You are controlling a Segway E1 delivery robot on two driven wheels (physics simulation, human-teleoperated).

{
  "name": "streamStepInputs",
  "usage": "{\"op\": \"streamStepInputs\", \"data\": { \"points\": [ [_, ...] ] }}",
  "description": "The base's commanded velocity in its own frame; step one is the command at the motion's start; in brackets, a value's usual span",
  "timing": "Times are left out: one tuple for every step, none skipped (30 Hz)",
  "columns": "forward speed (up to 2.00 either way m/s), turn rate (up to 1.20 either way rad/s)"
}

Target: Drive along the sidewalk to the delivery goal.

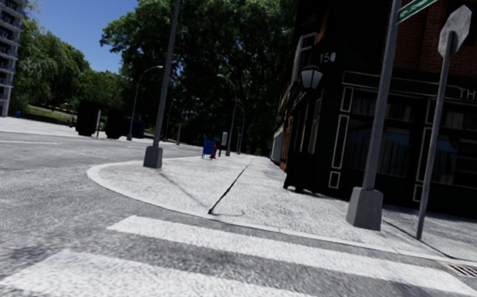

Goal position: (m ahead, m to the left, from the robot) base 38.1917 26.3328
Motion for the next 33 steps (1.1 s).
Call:
{"op": "streamStepInputs", "data": {
  "points": [
    [2.00,0.00],
    [2.00,0.00],
    [2.00,0.00],
    [2.00,0.00],
    [2.00,0.00],
    [2.00,0.00],
    [2.00,0.00],
    [2.00,0.00],
    [2.00,0.00],
    [2.00,0.00],
    [2.00,-0.06],
    [2.00,-0.13],
    [2.00,-0.13],
    [2.00,-0.15],
    [2.00,-0.16],
    [2.00,-0.16],
    [2.00,-0.16],
    [2.00,-0.16],
    [2.00,-0.16],
    [2.00,-0.16],
    [2.00,-0.16],
    [2.00,-0.16],
    [2.00,-0.16],
    [2.00,-0.16],
    [2.00,-0.16],
    [2.00,-0.16],
    [2.00,-0.17],
    [2.00,-0.17],
    [2.00,-0.20],
    [2.00,-0.21],
    [2.00,-0.21],
    [2.00,-0.21],
    [2.00,-0.21]
  ]
}}
